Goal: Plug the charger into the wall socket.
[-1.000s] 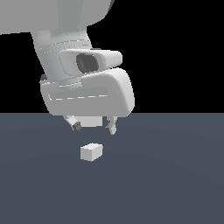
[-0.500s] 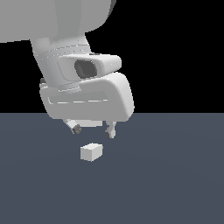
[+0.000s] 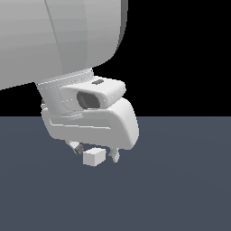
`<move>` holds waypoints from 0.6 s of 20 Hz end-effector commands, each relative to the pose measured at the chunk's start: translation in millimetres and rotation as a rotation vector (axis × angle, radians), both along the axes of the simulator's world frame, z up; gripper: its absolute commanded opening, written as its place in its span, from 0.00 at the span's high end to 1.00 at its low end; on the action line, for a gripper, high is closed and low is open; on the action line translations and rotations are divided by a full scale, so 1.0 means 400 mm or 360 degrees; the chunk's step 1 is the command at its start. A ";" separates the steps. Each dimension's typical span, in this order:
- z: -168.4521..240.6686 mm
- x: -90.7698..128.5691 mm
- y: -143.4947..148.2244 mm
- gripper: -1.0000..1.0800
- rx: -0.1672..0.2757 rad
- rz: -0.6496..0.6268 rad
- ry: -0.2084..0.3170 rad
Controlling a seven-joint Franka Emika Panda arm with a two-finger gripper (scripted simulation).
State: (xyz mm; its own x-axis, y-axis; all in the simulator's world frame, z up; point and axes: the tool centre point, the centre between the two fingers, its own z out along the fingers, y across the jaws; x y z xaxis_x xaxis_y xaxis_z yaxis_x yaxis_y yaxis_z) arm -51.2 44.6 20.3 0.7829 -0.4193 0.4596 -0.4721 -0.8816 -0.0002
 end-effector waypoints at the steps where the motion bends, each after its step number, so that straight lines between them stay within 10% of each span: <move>1: -0.015 0.001 0.001 0.04 0.0001 0.0000 -0.0001; 4: -0.021 0.001 0.001 0.04 0.0001 0.0000 -0.0001; 5: -0.021 0.001 0.001 1.00 0.0001 0.0000 -0.0001; 12: -0.021 0.001 0.001 1.00 0.0001 0.0000 -0.0001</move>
